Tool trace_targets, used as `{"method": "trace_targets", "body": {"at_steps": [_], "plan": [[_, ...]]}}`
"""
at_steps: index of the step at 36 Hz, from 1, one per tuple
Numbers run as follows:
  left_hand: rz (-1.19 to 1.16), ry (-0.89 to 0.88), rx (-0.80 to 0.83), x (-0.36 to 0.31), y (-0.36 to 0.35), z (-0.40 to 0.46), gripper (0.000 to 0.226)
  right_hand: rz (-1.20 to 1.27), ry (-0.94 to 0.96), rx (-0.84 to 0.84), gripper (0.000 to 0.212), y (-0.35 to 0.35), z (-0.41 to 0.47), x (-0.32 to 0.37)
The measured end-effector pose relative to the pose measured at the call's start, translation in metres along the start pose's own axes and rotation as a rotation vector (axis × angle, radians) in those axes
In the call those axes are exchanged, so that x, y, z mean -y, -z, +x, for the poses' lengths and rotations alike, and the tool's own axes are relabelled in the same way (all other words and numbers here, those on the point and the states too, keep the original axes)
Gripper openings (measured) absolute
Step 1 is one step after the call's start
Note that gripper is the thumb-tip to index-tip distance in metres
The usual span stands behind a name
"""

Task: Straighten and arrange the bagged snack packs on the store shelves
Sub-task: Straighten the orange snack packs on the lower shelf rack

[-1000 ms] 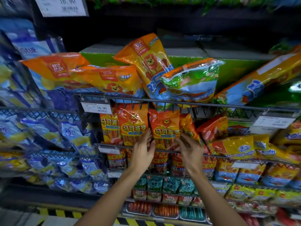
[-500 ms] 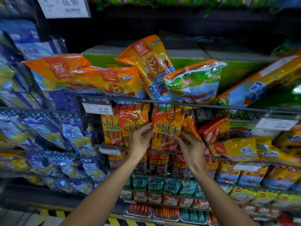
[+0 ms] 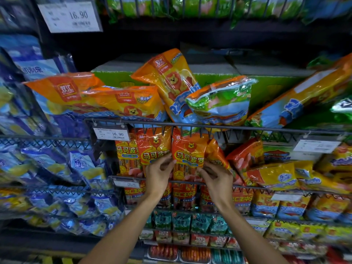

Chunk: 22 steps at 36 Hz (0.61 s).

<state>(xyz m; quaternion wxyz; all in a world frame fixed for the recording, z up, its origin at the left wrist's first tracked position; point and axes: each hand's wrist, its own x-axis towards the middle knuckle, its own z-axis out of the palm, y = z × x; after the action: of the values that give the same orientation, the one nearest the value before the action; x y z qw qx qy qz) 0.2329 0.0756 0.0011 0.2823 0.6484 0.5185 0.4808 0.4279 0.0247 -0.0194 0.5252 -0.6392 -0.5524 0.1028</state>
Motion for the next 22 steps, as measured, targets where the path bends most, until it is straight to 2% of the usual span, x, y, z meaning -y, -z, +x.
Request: {"method": "trace_targets", "body": {"at_steps": [7, 12, 14, 17, 22], "plan": [[0.124, -0.014, -0.024, 0.005, -0.002, 0.003, 0.021, 0.026, -0.065, 0.039, 0.028, 0.001, 0.001, 0.002], [0.179, -0.094, -0.016, 0.015, -0.004, 0.0, 0.014, 0.05, -0.038, 0.069, 0.015, 0.01, -0.004, 0.005], [0.136, -0.188, -0.025, 0.016, -0.008, -0.004, 0.014, 0.05, -0.058, 0.037, 0.017, 0.017, -0.007, 0.001], [0.142, -0.418, -0.002, 0.01, -0.016, -0.012, 0.02, 0.032, -0.051, -0.028, 0.019, 0.029, -0.014, -0.008], [0.282, -0.69, 0.181, -0.005, -0.036, -0.021, 0.044, -0.006, 0.062, -0.19, 0.018, 0.048, -0.02, -0.011]]}}
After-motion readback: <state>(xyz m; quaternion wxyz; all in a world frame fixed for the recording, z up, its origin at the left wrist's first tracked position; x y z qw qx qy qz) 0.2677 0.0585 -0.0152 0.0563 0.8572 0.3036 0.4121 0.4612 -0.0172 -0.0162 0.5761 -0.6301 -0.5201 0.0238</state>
